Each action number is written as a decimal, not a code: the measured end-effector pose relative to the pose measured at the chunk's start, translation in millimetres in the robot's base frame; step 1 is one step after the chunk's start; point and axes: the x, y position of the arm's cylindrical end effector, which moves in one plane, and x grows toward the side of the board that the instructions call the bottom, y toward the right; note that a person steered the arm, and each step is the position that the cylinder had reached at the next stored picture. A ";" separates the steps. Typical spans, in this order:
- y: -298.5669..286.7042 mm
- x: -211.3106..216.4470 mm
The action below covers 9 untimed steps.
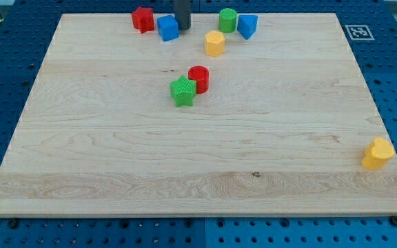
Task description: Slide the yellow hexagon to the bottom right side of the red circle
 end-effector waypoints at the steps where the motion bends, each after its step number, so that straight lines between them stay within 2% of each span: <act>1: 9.5 17.2; 4: 73.6 41.1; 6: 110.5 119.2; 9: 111.9 187.0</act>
